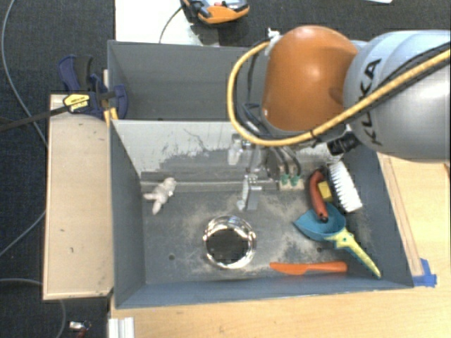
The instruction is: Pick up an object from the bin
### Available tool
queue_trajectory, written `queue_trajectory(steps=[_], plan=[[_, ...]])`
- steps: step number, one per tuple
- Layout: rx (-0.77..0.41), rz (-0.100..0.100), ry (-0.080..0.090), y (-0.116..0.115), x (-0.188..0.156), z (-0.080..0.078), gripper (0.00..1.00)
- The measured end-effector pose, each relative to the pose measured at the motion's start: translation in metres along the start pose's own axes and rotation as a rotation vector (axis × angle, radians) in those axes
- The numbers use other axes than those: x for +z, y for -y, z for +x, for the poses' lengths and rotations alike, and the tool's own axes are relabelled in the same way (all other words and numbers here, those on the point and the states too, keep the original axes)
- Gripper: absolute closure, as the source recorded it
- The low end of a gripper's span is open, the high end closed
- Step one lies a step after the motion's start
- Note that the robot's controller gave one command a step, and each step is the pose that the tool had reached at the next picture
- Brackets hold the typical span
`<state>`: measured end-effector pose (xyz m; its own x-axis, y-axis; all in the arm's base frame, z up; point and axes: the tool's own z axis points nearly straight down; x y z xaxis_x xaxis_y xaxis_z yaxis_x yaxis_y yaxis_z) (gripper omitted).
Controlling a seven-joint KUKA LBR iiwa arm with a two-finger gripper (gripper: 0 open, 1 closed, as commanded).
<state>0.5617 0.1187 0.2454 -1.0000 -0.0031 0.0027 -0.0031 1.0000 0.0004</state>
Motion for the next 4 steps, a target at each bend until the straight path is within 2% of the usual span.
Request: queue_trajectory(steps=[1,2,3,4], plan=[[0.003,-0.001,0.006,0.001,-0.003,-0.001,0.0],[-0.082,-0.001,0.01,0.006,0.078,0.016,0.0],[-0.14,0.0,0.008,0.007,0.121,0.025,0.0],[-0.407,0.0,0.011,-0.002,0.115,0.029,0.0]])
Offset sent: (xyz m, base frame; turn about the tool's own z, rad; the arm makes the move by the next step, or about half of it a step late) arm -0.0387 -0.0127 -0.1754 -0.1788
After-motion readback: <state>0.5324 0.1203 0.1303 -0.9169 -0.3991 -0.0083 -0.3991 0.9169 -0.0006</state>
